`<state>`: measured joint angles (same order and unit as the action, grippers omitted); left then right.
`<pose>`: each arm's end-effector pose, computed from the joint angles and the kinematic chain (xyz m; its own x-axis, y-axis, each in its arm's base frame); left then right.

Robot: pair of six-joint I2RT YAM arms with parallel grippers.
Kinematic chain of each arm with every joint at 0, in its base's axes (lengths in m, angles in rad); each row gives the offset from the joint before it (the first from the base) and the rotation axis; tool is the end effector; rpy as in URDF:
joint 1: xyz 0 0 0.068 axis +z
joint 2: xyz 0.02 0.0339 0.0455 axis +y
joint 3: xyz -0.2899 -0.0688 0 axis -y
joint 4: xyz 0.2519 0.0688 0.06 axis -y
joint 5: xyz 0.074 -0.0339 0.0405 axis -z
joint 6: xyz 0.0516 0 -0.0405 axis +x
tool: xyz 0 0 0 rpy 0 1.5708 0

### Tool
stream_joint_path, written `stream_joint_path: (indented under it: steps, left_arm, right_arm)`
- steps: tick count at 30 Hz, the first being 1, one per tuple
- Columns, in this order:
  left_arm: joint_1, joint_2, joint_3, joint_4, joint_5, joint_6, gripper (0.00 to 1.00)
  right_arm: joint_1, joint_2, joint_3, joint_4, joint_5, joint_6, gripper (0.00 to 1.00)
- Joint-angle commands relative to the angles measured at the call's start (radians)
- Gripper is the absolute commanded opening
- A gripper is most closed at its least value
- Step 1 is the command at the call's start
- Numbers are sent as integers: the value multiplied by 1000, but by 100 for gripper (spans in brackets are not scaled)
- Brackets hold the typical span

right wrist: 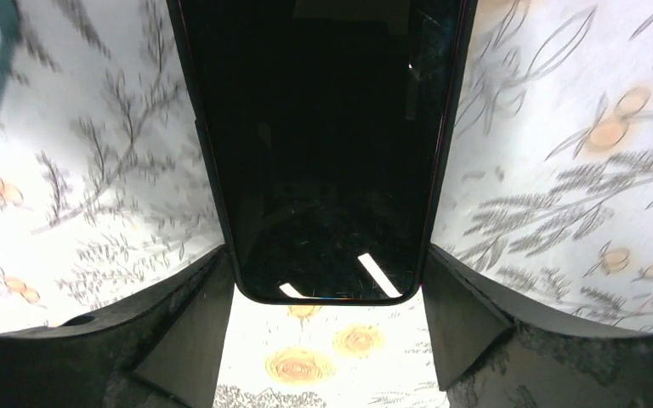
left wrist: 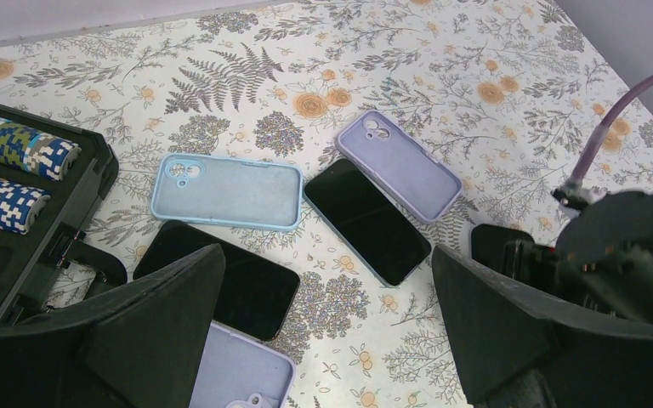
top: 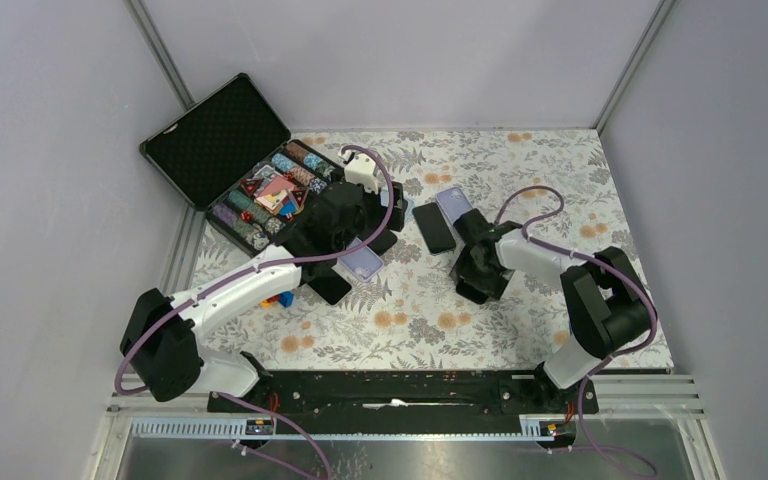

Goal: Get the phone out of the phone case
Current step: Move the phone to the center of the board, then pick up the phone at the center of the board.

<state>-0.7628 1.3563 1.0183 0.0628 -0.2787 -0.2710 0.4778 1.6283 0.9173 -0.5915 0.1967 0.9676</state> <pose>0.2518 -0.2211 0.3362 -0.3159 -0.0541 -0.9473 0.4031 0.8962 -0.1856 0.2708 0.1289 0.1638 -0.8192 0.4853 -0.3056 0.4754 0.8727 0.1114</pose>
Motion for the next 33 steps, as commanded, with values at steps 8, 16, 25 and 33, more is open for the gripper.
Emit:
stream_joint_path:
  steps: [8, 16, 25, 33]
  left_arm:
    - [2, -36, -26, 60, -20, -11, 99]
    - [4, -64, -43, 62, -48, 9, 99]
    - [4, -63, -49, 72, -41, 4, 99]
    - [4, -68, -50, 69, -47, 8, 99]
  right_arm:
    - [81, 66, 112, -130, 108, -6, 100]
    - [32, 143, 104, -54, 13, -3, 100]
    - [-18, 135, 71, -24, 27, 9, 100]
    - [-42, 169, 75, 27, 5, -15, 83]
